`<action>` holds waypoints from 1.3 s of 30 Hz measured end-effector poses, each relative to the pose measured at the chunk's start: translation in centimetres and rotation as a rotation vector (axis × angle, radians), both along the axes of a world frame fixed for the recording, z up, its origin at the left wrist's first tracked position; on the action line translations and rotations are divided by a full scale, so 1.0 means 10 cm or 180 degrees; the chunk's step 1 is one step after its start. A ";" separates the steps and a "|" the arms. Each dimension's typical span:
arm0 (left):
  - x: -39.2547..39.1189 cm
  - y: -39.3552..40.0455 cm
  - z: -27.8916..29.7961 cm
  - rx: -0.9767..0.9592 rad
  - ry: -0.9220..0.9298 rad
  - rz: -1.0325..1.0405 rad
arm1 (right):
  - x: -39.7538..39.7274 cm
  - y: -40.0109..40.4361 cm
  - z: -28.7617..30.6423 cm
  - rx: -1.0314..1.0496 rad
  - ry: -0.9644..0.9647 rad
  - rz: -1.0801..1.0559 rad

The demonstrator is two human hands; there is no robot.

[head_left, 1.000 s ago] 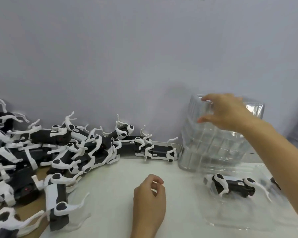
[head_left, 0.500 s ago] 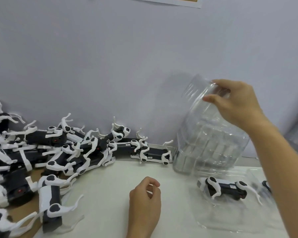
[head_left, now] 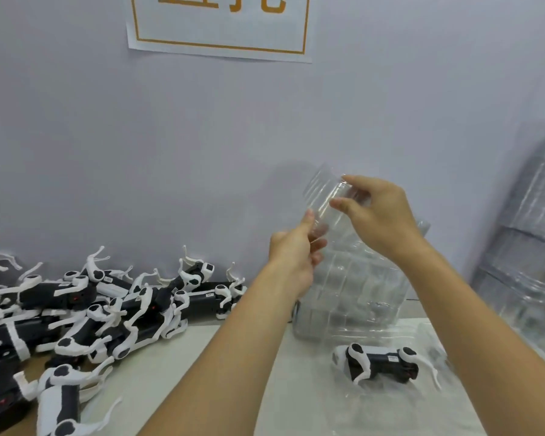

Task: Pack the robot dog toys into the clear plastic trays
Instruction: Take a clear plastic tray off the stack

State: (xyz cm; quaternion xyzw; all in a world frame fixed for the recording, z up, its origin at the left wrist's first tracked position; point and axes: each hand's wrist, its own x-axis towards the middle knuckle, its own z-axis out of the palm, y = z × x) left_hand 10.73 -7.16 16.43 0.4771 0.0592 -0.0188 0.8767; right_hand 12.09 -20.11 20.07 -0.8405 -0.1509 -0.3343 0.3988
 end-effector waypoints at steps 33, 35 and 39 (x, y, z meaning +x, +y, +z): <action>0.24 -0.05 -0.32 0.0094 0.0223 0.0414 | -0.16 -0.31 0.61 0.0591 -0.1026 -0.0409; 0.23 -0.07 -0.32 0.0323 0.0210 0.0383 | -0.30 -0.29 0.64 0.0610 -0.1254 -0.0336; 0.21 -0.10 -0.37 0.1310 0.0162 0.0454 | -0.47 -0.15 0.52 0.0627 -0.1221 -0.0090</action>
